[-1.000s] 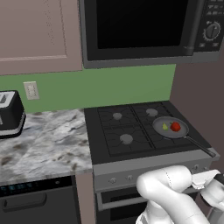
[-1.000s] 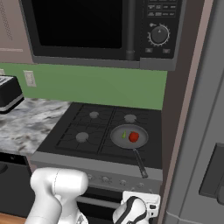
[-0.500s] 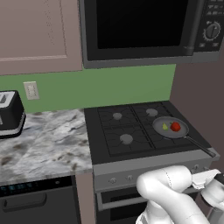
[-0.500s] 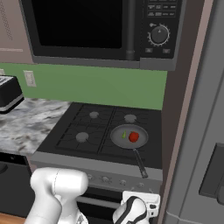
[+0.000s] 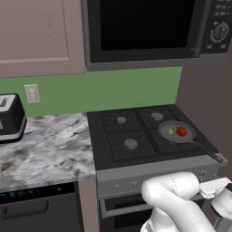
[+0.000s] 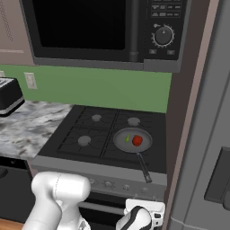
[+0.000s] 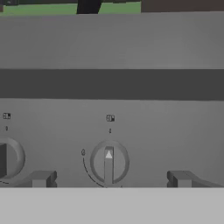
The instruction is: Put the lemon wedge and bell pepper in the pan. Then turn on the front right burner and set the heat to medium.
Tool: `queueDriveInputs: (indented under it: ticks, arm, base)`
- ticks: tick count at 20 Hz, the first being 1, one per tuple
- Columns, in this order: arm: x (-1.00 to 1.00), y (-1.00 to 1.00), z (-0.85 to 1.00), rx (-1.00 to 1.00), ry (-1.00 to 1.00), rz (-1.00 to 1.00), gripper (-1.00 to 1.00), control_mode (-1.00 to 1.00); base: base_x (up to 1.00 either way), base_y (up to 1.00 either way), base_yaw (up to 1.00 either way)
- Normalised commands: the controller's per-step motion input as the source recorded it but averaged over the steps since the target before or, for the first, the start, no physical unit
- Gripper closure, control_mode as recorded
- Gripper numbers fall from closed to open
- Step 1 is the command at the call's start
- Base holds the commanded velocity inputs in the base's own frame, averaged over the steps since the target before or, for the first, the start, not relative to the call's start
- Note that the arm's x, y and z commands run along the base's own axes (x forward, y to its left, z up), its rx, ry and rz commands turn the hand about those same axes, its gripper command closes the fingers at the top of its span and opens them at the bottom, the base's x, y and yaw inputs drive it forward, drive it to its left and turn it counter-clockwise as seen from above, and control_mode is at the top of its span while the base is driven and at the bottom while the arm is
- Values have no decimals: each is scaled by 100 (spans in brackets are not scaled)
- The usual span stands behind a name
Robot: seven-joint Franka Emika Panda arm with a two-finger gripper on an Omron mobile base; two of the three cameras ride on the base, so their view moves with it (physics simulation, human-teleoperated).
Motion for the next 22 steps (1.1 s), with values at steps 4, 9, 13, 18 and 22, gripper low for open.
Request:
queueDriveInputs:
  ticks: [4,9,13,18,22]
  arm:
    - [0,0,2,0,-1,0,-100,-100]
    - [2,0,0,0,0,0,-100,-100]
    - [7,0,0,0,0,0,-100,-100]
    - [11,0,3,0,0,0,-100,-100]
    - [15,0,1,0,0,0,-100,-100]
  base:
    - [0,0,0]
    - [0,0,0]
    - [0,0,0]
    - [0,0,0]
    - [0,0,0]
